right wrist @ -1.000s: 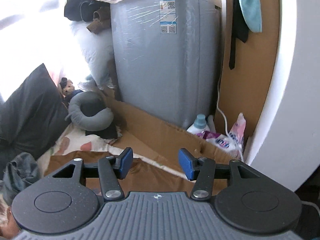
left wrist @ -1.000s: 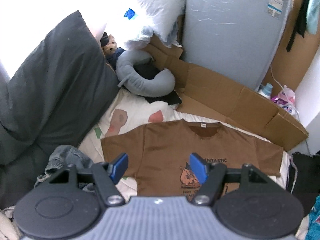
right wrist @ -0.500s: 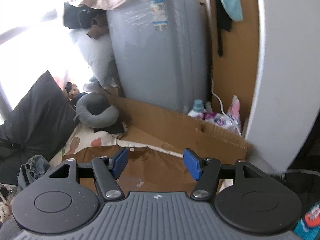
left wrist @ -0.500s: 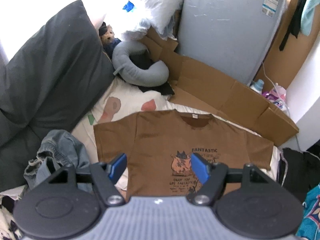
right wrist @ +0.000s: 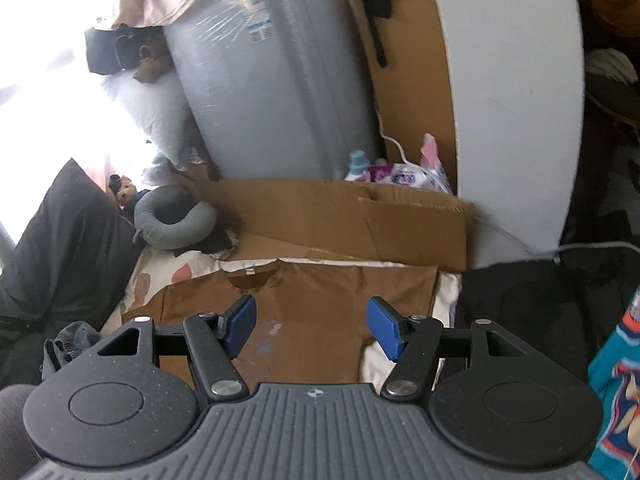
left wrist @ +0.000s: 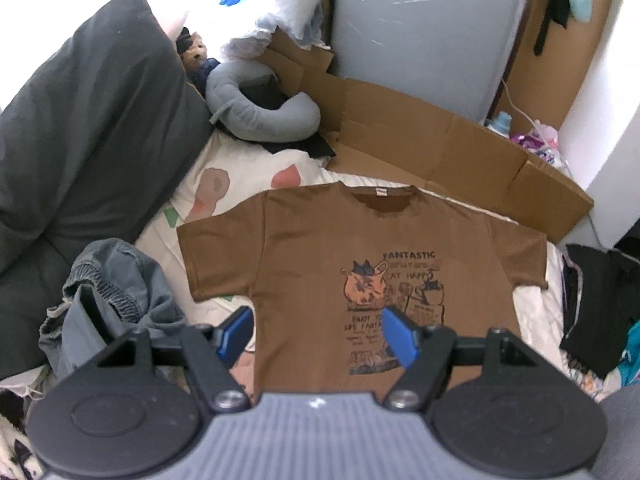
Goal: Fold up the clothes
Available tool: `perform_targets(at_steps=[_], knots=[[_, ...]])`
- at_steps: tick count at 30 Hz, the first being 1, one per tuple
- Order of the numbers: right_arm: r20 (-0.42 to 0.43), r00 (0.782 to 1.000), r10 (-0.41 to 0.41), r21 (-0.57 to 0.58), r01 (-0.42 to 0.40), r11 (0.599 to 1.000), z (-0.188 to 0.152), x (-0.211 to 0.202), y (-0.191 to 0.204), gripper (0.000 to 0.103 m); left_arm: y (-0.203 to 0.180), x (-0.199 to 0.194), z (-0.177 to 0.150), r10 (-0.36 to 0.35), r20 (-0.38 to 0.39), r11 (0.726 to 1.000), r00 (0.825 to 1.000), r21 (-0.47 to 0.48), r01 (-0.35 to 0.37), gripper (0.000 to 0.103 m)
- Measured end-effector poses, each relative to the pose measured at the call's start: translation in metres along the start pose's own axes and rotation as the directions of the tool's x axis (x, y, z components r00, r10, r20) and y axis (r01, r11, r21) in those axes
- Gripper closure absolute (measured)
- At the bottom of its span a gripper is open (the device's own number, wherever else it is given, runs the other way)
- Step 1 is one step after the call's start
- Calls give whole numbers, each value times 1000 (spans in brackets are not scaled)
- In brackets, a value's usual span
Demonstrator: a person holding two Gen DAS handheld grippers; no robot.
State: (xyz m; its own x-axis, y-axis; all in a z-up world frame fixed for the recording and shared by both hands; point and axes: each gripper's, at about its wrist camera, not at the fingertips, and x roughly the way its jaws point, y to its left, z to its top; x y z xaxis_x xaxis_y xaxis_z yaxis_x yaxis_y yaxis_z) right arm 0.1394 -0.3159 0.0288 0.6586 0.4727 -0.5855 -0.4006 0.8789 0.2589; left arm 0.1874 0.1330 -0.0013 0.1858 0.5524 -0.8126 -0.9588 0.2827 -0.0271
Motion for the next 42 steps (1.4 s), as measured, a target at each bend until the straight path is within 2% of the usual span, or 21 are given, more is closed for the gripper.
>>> perform_targets(at_steps=[6,11,22,27,35,42], knots=[[5,1000,-25,-23,25,999,-24,-4,-3,35,11,13,-23,22,-33,999,999,-42,-23,30],[-6,999,-50,-20,50,999,-44,-2,-8,30,27,29,-42,51,-77,996,996,-70,-56,29],[-111,990,-92,-51,87,995,-98,11,-27,28,49,71,-82,36,-153,992,988,-116,-54,29],[-149,983,-105,-46,99,994,-120,22,-37,27,53,92,-97,49,-199,992,979,-104,-71,29],[-246,960,-133,-20,132,991,-160,53,-54,27,66,117,-127,82,-275,984,958,-133,-122,29],[-343,932,-113,-14,116,993,-202,82,-65,28,73,121,-149,106,-322,975,941,-154,-162,30]])
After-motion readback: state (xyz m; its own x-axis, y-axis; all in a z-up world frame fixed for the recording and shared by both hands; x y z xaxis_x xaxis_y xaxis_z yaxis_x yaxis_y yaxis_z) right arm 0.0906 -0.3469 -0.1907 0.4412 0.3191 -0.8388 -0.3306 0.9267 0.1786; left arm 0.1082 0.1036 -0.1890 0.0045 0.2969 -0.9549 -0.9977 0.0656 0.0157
